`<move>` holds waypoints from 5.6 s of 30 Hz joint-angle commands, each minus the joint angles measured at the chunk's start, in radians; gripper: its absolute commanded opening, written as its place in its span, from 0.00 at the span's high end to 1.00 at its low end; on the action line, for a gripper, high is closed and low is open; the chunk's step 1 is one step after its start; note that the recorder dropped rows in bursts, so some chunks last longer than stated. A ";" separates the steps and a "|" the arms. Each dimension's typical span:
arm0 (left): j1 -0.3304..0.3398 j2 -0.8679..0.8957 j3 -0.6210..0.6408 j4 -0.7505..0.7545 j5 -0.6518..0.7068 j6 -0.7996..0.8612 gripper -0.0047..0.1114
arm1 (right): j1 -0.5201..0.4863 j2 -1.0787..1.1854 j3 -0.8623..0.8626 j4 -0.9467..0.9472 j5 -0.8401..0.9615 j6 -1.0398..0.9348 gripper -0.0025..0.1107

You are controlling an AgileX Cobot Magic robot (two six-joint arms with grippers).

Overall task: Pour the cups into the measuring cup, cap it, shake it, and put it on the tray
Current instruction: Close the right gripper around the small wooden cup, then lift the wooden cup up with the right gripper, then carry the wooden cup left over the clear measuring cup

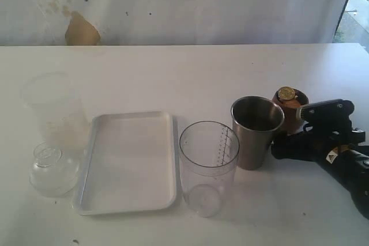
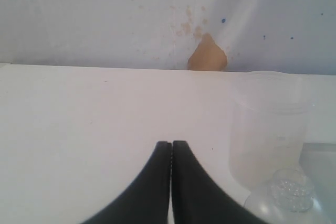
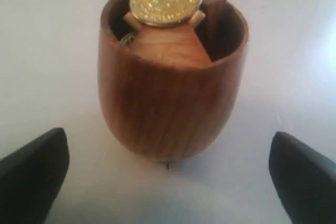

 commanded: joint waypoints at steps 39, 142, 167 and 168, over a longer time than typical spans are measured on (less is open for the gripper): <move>-0.003 -0.005 0.005 0.000 -0.009 -0.003 0.95 | -0.005 0.174 -0.207 0.062 -0.104 0.053 0.13; -0.003 -0.005 0.005 0.000 -0.009 -0.003 0.95 | 0.075 -0.825 -0.309 -0.207 0.963 0.075 0.98; -0.003 -0.005 0.005 0.000 -0.009 -0.003 0.95 | 0.274 -0.777 -0.302 -0.435 1.021 0.119 0.98; -0.003 -0.005 0.005 0.000 -0.009 -0.003 0.95 | 0.279 -0.777 -0.294 -0.435 1.015 0.120 0.98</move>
